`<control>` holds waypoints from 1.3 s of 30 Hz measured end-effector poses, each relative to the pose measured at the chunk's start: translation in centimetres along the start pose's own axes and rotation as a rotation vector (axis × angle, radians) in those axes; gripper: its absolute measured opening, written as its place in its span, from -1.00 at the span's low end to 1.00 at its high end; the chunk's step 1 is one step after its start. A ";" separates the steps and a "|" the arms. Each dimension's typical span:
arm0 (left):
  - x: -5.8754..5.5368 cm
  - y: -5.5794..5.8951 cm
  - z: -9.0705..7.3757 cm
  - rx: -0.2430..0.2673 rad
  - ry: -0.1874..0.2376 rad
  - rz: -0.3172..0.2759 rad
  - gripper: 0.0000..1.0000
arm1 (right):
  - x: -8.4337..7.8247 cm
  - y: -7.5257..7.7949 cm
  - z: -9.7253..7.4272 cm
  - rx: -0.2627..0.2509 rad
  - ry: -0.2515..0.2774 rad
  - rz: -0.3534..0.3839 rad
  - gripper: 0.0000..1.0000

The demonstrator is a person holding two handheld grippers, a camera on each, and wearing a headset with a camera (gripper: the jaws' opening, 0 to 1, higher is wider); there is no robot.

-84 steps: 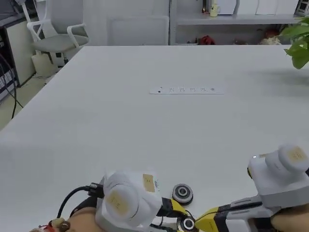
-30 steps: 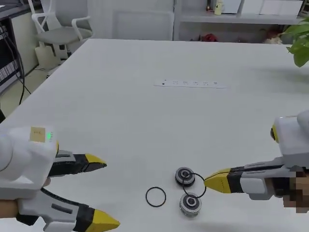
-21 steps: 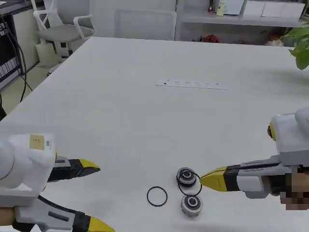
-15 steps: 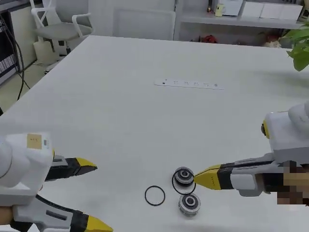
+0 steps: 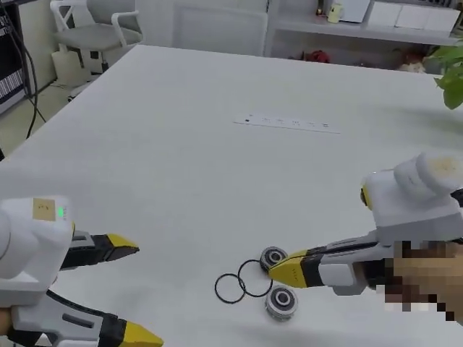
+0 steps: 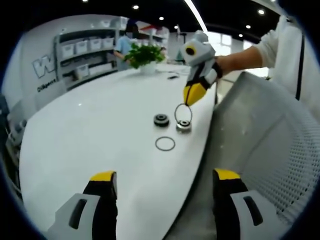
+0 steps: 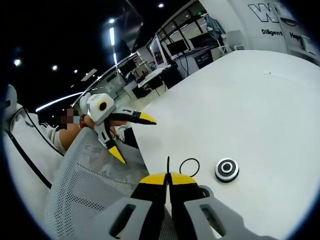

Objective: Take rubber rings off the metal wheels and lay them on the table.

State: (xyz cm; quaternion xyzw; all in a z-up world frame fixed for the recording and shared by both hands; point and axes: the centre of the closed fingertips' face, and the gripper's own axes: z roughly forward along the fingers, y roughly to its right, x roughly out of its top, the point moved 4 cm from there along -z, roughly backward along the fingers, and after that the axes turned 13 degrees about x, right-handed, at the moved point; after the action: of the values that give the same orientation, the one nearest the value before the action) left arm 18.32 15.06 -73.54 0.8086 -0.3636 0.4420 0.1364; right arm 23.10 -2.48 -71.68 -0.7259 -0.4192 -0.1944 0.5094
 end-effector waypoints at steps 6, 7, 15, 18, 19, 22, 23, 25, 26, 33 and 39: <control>0.2 -0.1 -0.6 0.014 0.013 -0.016 0.60 | -0.2 1.2 0.6 -0.016 -0.030 0.004 -1.00; 0.2 -0.1 -0.7 0.014 0.013 -0.017 0.60 | -0.3 1.3 0.7 -0.021 -0.034 0.006 -1.00; 0.2 -0.5 -1.1 0.034 0.024 -0.041 0.58 | -1.0 2.8 1.8 -0.042 -0.080 0.017 -1.00; 0.3 -0.5 -1.2 0.040 0.029 -0.046 0.58 | -1.2 3.4 2.1 -0.052 -0.101 0.016 -1.00; 0.4 -0.5 -1.2 0.040 0.031 -0.048 0.58 | -1.3 3.5 2.1 -0.058 -0.105 0.016 -1.00; 0.5 -0.6 -1.3 0.044 0.034 -0.051 0.58 | -1.5 4.2 2.2 -0.071 -0.114 0.024 -1.00; 0.5 -0.6 -1.3 0.045 0.034 -0.051 0.58 | -1.6 4.3 2.3 -0.076 -0.120 0.028 -1.00; 0.4 -0.6 -1.3 0.047 0.032 -0.052 0.58 | -1.7 4.3 2.3 -0.076 -0.125 0.024 -1.00; 0.3 -0.7 -1.3 0.047 0.027 -0.055 0.57 | -1.7 4.4 2.3 -0.079 -0.127 0.024 -1.00; 0.2 -1.0 -1.1 0.052 0.019 -0.062 0.57 | -1.7 5.1 2.2 -0.100 -0.122 0.031 -1.00; 0.2 -1.2 -1.0 0.056 0.016 -0.064 0.56 | -2.0 5.7 1.9 -0.121 -0.152 0.023 -0.96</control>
State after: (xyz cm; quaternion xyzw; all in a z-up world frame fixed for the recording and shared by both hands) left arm 18.67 16.33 -72.70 0.8199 -0.3239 0.4538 0.1305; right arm 26.25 -2.37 -77.17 -0.7728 -0.4356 -0.1580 0.4337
